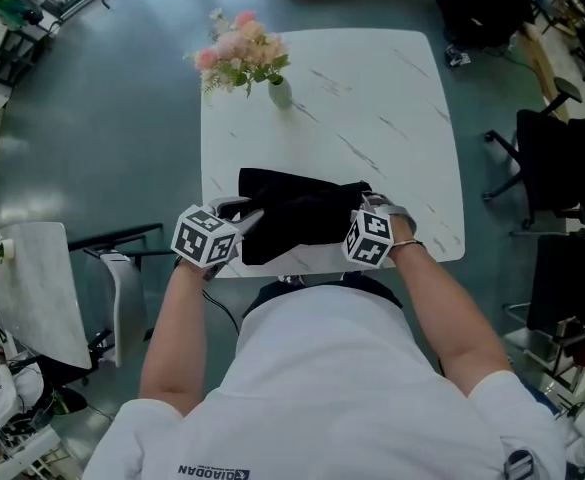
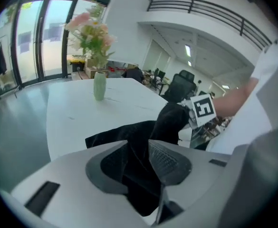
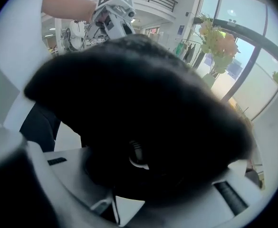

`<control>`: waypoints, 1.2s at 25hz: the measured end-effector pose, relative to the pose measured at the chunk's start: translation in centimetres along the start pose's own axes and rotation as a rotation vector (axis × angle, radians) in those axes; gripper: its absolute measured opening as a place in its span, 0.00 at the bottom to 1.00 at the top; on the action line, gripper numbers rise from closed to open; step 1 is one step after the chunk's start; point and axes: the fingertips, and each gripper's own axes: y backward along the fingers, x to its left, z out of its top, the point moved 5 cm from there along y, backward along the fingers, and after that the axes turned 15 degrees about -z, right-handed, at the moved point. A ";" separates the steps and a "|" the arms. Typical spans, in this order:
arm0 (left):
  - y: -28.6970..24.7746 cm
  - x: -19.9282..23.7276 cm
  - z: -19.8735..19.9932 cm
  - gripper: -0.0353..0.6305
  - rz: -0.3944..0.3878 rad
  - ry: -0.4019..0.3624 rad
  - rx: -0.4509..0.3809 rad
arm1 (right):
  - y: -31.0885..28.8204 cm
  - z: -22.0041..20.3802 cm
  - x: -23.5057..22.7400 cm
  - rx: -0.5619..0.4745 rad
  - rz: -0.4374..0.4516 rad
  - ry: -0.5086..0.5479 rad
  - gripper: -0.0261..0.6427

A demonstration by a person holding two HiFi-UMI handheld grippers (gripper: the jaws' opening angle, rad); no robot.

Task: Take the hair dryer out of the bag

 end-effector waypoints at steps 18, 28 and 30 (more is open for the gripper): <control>-1.0 12.1 -1.1 0.29 0.103 0.584 -0.208 | 0.0 0.3 0.3 0.039 -0.021 -0.018 0.23; -3.0 12.9 -1.6 0.18 0.151 0.538 -0.102 | 0.0 0.4 0.8 0.058 -0.028 0.041 0.34; -3.0 12.8 -1.7 0.12 0.158 0.509 -0.073 | -0.1 0.4 0.7 0.061 -0.036 0.069 0.33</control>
